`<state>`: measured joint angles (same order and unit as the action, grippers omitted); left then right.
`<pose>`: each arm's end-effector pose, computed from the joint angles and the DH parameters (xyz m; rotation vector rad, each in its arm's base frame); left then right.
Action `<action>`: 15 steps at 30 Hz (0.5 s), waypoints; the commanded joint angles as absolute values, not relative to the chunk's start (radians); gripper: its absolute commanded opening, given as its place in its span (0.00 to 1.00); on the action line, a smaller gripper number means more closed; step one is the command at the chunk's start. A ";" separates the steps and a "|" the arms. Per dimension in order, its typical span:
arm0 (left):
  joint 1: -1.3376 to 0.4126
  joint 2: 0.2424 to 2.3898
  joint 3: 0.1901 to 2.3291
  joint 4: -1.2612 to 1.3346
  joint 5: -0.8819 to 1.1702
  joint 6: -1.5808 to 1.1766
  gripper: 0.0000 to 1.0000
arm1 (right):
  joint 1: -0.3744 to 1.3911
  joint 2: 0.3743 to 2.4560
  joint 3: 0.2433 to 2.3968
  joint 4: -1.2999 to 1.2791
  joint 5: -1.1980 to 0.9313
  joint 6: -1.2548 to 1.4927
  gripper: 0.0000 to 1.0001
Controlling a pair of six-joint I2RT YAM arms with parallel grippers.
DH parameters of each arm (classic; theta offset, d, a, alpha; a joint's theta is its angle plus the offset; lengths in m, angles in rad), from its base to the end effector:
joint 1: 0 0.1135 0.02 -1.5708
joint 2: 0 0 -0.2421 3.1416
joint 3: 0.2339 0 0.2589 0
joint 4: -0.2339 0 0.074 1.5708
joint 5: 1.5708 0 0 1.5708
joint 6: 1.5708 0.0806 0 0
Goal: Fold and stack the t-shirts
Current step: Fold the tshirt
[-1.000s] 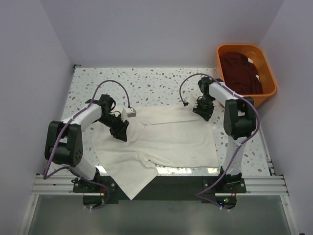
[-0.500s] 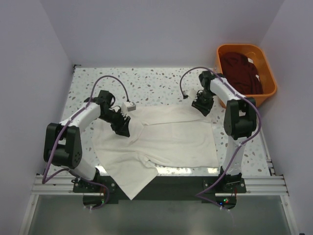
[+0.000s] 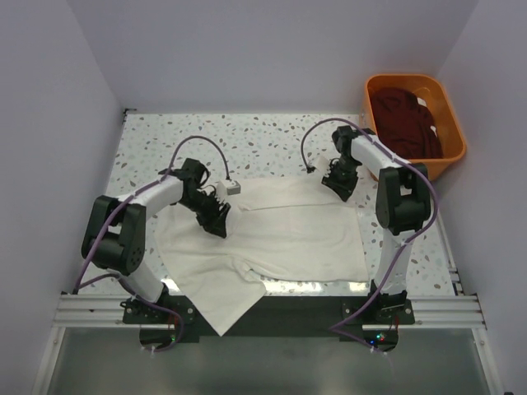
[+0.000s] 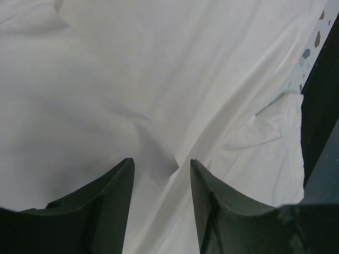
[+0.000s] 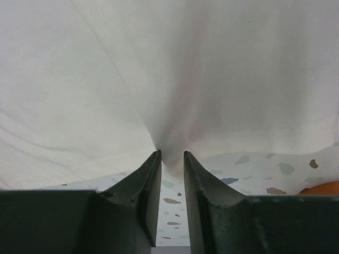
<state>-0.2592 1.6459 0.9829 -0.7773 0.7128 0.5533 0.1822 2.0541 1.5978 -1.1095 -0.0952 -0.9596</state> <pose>0.2679 -0.1256 0.1134 1.1466 2.4962 -0.9851 0.3780 0.0774 0.1165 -1.6744 2.6065 0.1336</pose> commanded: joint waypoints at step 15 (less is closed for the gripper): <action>-0.374 1.680 1.037 -0.856 0.712 0.588 0.00 | 0.192 2.040 1.640 -1.149 -0.067 -0.996 0.00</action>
<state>-0.3550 1.6871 0.9897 -0.8085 0.6807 0.5636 0.1898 2.0544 1.5990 -1.1160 -0.0727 -0.9710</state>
